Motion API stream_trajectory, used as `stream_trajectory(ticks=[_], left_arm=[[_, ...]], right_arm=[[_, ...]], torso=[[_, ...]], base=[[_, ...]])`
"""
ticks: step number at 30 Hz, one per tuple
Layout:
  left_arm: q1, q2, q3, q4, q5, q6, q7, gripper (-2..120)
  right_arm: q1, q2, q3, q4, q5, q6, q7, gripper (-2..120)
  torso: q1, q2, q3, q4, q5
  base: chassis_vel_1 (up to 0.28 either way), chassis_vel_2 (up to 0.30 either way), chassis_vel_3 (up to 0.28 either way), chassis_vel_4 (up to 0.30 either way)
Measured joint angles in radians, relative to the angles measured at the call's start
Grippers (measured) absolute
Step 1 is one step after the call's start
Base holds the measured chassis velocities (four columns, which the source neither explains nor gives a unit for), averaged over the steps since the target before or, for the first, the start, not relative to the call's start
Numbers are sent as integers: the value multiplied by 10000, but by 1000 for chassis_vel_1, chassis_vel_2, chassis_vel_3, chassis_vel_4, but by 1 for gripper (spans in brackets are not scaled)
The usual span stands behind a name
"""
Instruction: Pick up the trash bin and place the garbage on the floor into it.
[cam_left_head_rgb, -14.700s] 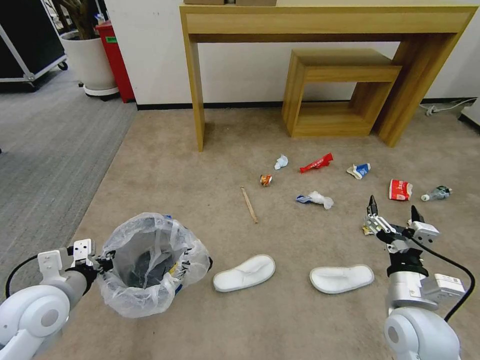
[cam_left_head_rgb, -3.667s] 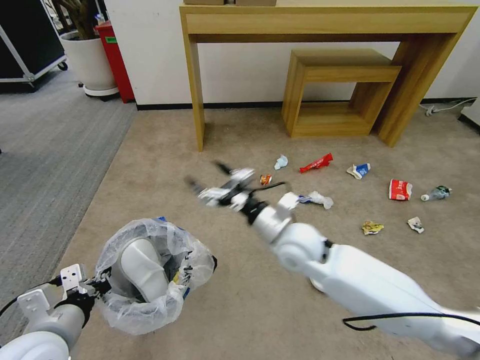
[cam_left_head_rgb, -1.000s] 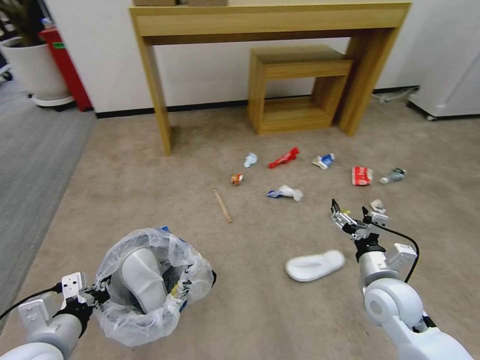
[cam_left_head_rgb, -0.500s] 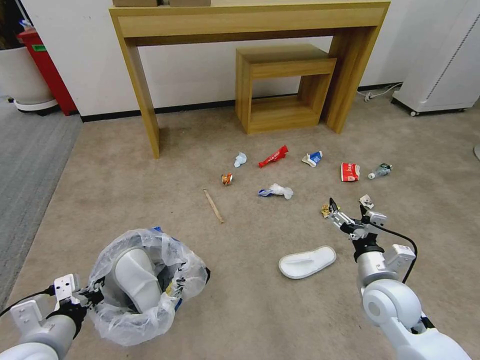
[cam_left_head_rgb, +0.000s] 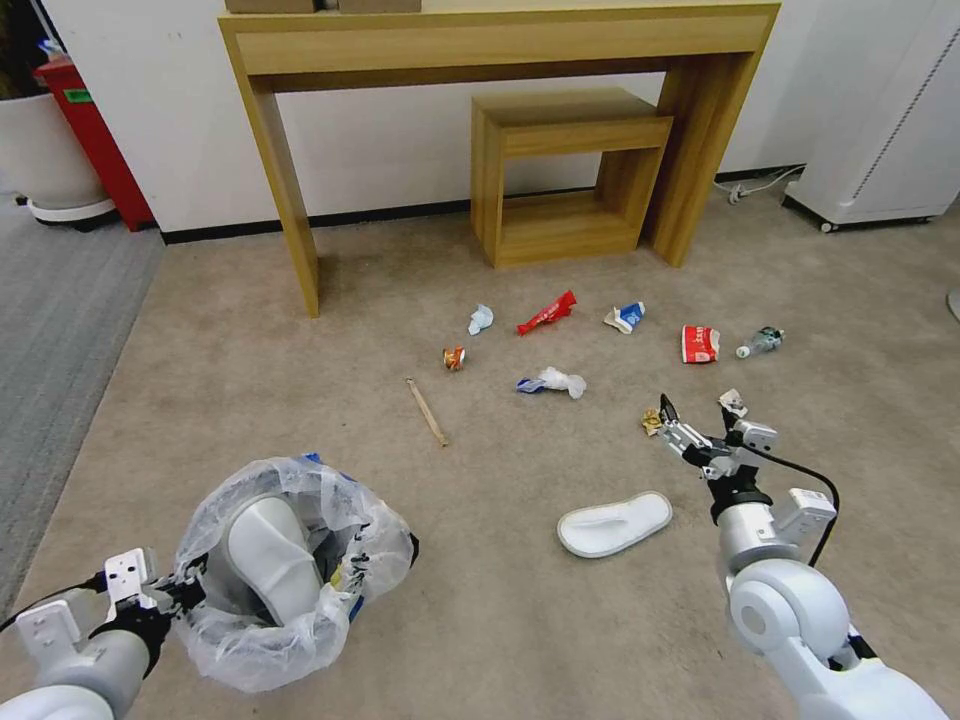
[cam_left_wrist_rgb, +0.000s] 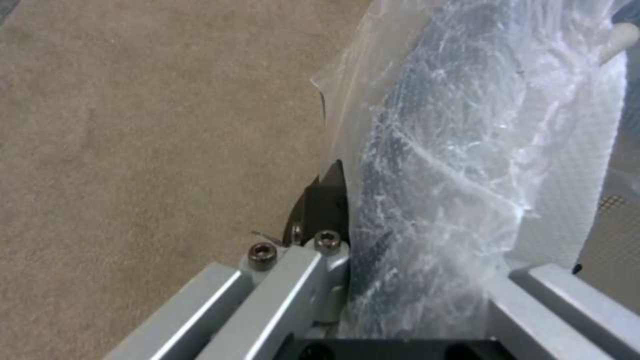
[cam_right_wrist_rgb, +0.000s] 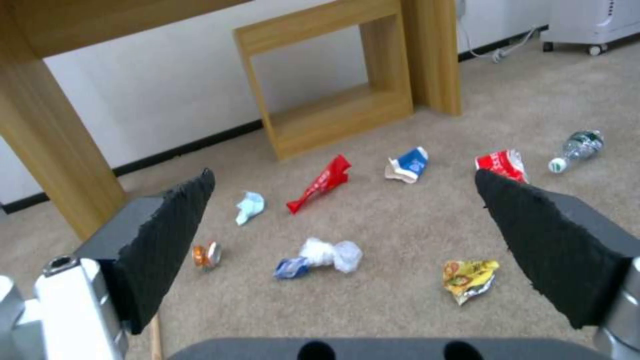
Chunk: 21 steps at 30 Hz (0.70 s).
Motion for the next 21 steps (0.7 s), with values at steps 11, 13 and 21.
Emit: stream_trajectory(ticks=[11, 13, 21], left_arm=[[-64, 42, -42, 99, -74, -26, -12, 0], [-83, 44, -39, 114, -74, -35, -12, 0], [-157, 40, 10, 241, -77, -67, -7, 0]], right_arm=[[144, 32, -100, -105, -29, -106, 9, 96], [149, 34, -108, -121, -33, -106, 9, 96], [192, 71, -164, -297, -95, -85, -7, 95]], torso=[[0, -1, 0, 0, 0], [0, 0, 0, -1, 0], [0, 0, 1, -1, 0]], base=[[0, 0, 0, 0], [0, 0, 0, 0], [-54, 50, 50, -63]])
